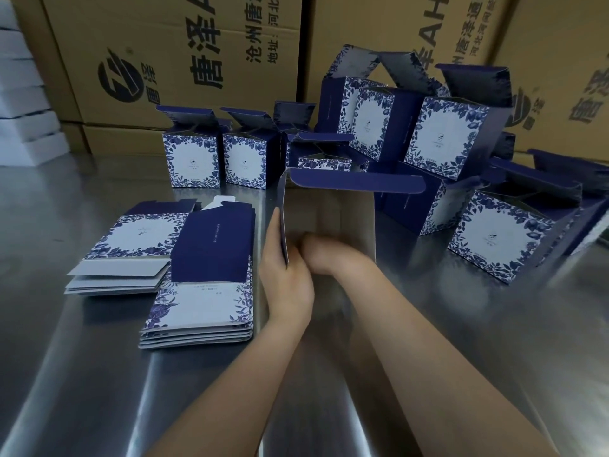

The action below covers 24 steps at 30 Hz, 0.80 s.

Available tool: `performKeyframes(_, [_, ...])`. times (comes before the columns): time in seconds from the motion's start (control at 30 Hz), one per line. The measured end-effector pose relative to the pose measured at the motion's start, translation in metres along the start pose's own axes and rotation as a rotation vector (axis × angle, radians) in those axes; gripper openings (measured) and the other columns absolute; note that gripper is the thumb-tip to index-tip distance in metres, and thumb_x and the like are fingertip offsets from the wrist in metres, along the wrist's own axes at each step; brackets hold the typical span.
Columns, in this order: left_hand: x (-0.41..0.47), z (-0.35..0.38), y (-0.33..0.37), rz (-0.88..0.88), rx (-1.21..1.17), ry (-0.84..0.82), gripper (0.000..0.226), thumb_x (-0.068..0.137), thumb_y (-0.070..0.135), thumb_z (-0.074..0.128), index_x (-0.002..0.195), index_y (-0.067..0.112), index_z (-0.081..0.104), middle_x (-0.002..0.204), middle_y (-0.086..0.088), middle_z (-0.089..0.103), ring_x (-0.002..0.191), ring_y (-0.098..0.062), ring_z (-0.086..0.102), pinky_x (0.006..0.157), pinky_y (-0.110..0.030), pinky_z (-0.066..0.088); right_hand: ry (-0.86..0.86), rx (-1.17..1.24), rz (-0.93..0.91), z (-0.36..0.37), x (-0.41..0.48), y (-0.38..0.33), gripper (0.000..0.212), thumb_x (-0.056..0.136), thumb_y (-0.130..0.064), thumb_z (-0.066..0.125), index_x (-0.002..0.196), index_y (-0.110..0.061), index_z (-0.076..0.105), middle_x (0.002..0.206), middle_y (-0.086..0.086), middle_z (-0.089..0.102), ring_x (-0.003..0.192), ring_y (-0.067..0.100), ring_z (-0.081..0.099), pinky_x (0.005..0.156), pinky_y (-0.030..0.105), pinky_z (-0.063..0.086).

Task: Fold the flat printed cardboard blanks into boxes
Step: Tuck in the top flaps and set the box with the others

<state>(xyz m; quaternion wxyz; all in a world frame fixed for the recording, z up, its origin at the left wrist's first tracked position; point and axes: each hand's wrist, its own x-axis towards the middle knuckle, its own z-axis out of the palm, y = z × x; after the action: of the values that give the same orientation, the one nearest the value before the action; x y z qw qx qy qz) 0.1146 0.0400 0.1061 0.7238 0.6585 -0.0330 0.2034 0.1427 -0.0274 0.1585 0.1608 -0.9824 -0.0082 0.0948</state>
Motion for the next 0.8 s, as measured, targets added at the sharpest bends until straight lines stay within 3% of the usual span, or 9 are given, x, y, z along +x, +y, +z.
performKeyframes(0.07, [0.000, -0.001, 0.001, 0.001, -0.009, -0.007, 0.055, 0.095, -0.003, 0.036, 0.144, 0.016, 0.048, 0.140, -0.005, 0.057, 0.132, -0.022, 0.050, 0.110, -0.044, 0.039, 0.099, -0.008, 0.006, -0.001, 0.001, 0.000, 0.029, 0.105, -0.022, 0.037, 0.092, -0.012, 0.061, 0.074, -0.002, 0.047, 0.080, 0.018, 0.047, 0.070, 0.027, 0.035])
performKeyframes(0.13, [-0.001, -0.001, 0.002, 0.004, -0.022, -0.007, 0.054, 0.097, 0.000, 0.037, 0.145, 0.020, 0.047, 0.141, -0.002, 0.057, 0.132, -0.019, 0.050, 0.110, -0.042, 0.039, 0.179, -0.038, -0.001, 0.001, 0.002, 0.000, 0.035, 0.104, -0.024, 0.037, 0.072, -0.019, 0.049, 0.072, -0.002, 0.046, 0.078, 0.017, 0.046, 0.073, 0.028, 0.035])
performKeyframes(0.23, [-0.001, 0.000, 0.003, -0.006, -0.034, -0.007, 0.052, 0.097, -0.001, 0.038, 0.144, 0.019, 0.049, 0.138, -0.002, 0.058, 0.130, -0.018, 0.052, 0.108, -0.038, 0.040, 0.095, -0.063, -0.017, 0.001, 0.000, -0.002, 0.029, 0.106, -0.025, 0.034, 0.101, -0.011, 0.059, 0.109, 0.012, 0.062, 0.089, 0.023, 0.053, 0.076, 0.028, 0.034])
performKeyframes(0.33, [0.001, 0.000, -0.001, -0.008, -0.022, -0.007, 0.048, 0.097, -0.002, 0.039, 0.140, 0.013, 0.053, 0.134, -0.007, 0.061, 0.127, -0.021, 0.054, 0.106, -0.041, 0.041, 0.002, -0.068, 0.000, -0.005, -0.002, -0.002, 0.034, 0.107, -0.023, 0.033, 0.130, -0.006, 0.051, 0.134, 0.016, 0.055, 0.118, 0.030, 0.055, 0.079, 0.026, 0.033])
performKeyframes(0.4, [0.002, 0.001, -0.002, -0.014, -0.022, -0.007, 0.047, 0.096, -0.002, 0.039, 0.139, 0.012, 0.054, 0.133, -0.008, 0.061, 0.126, -0.022, 0.054, 0.105, -0.042, 0.042, 0.013, -0.077, -0.016, -0.006, -0.001, -0.001, 0.031, 0.106, -0.022, 0.036, 0.126, -0.008, 0.054, 0.130, 0.015, 0.057, 0.115, 0.029, 0.056, 0.078, 0.026, 0.033])
performKeyframes(0.53, [-0.001, 0.001, 0.000, 0.001, -0.061, -0.004, 0.052, 0.096, -0.001, 0.038, 0.142, 0.018, 0.052, 0.137, -0.001, 0.060, 0.129, -0.014, 0.052, 0.105, -0.027, 0.040, 0.164, -0.045, -0.083, -0.007, 0.002, -0.001, 0.019, 0.104, -0.022, 0.041, 0.090, -0.021, 0.054, 0.091, 0.001, 0.052, 0.072, 0.013, 0.050, 0.060, 0.021, 0.032])
performKeyframes(0.6, [-0.001, 0.001, 0.000, 0.005, -0.068, -0.002, 0.050, 0.097, 0.002, 0.039, 0.142, 0.019, 0.053, 0.136, 0.000, 0.061, 0.127, -0.011, 0.053, 0.103, -0.023, 0.040, 0.164, -0.006, -0.099, -0.004, 0.005, -0.001, 0.015, 0.104, -0.021, 0.042, 0.098, -0.018, 0.056, 0.098, 0.005, 0.057, 0.086, 0.019, 0.058, 0.067, 0.021, 0.035])
performKeyframes(0.7, [0.001, 0.002, -0.003, -0.018, -0.068, 0.006, 0.044, 0.097, 0.003, 0.042, 0.136, 0.015, 0.058, 0.130, -0.006, 0.064, 0.123, -0.018, 0.057, 0.100, -0.031, 0.043, 0.083, -0.038, -0.057, -0.004, 0.012, -0.003, 0.034, 0.103, -0.019, 0.044, 0.135, -0.005, 0.045, 0.131, 0.014, 0.055, 0.117, 0.028, 0.055, 0.082, 0.023, 0.034])
performKeyframes(0.8, [0.003, 0.002, -0.004, -0.042, -0.054, 0.011, 0.041, 0.098, 0.003, 0.042, 0.135, 0.013, 0.059, 0.127, -0.009, 0.065, 0.120, -0.021, 0.059, 0.101, -0.039, 0.046, 0.037, -0.099, -0.054, -0.005, 0.015, -0.004, 0.045, 0.102, -0.016, 0.048, 0.143, -0.004, 0.036, 0.138, 0.015, 0.051, 0.119, 0.028, 0.054, 0.081, 0.022, 0.034])
